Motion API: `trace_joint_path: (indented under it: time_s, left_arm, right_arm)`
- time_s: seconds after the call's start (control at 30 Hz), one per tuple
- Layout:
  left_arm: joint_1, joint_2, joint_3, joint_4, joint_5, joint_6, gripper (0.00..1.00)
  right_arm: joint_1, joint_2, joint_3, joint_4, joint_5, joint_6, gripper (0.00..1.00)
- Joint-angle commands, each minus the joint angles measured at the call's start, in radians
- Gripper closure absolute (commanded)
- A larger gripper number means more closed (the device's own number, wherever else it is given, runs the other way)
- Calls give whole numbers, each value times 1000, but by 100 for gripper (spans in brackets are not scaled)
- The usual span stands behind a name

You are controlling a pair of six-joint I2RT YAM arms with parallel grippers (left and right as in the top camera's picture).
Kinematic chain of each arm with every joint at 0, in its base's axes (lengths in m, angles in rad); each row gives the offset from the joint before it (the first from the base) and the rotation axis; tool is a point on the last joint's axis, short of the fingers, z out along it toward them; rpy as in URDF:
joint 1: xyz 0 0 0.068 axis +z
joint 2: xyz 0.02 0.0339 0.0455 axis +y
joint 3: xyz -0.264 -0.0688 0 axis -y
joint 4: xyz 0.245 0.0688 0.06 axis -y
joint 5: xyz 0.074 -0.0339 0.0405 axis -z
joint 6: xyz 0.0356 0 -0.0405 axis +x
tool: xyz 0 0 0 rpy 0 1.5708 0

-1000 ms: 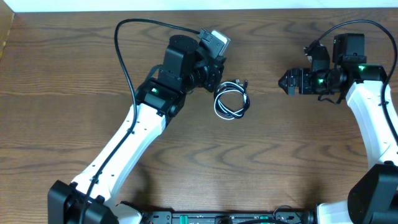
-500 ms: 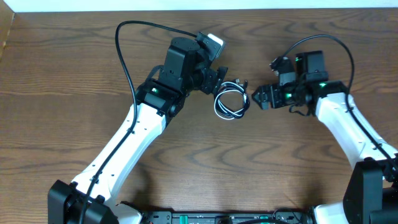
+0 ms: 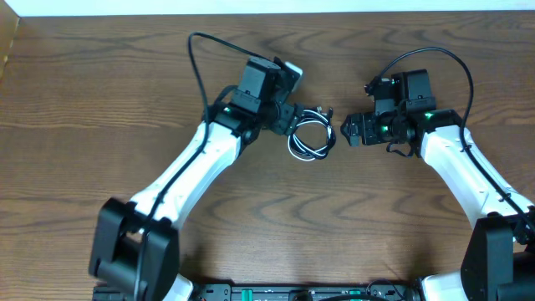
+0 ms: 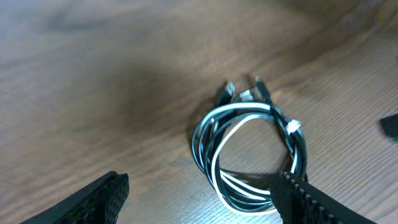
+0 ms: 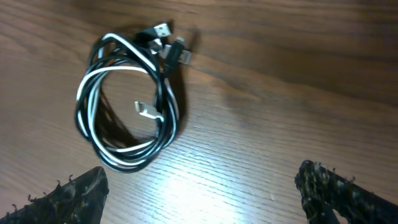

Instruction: Untangle cables

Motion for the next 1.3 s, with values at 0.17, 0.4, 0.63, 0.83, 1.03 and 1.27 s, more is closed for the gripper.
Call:
trace_joint_path:
  time_s: [0.17, 0.4, 0.63, 0.83, 1.03, 1.27]
  left_arm:
    - [1, 111, 21, 3, 69, 6, 23]
    - [1, 208, 21, 39, 153, 6, 27]
    - [-5, 267, 21, 49, 164, 6, 27]
    - [-9, 300, 21, 54, 164, 6, 36]
    - [-21, 323, 21, 56, 164, 6, 45]
    - [-25, 323, 21, 72, 164, 6, 92]
  right_arm:
    - [-6, 1, -6, 1, 37, 23, 7]
    - [-25, 1, -6, 0, 37, 22, 6]
    - [-25, 1, -6, 0, 37, 14, 5]
    - [-25, 1, -6, 1, 37, 14, 5]
    - [-25, 1, -6, 2, 37, 14, 4]
    - [-25, 1, -6, 1, 37, 14, 3]
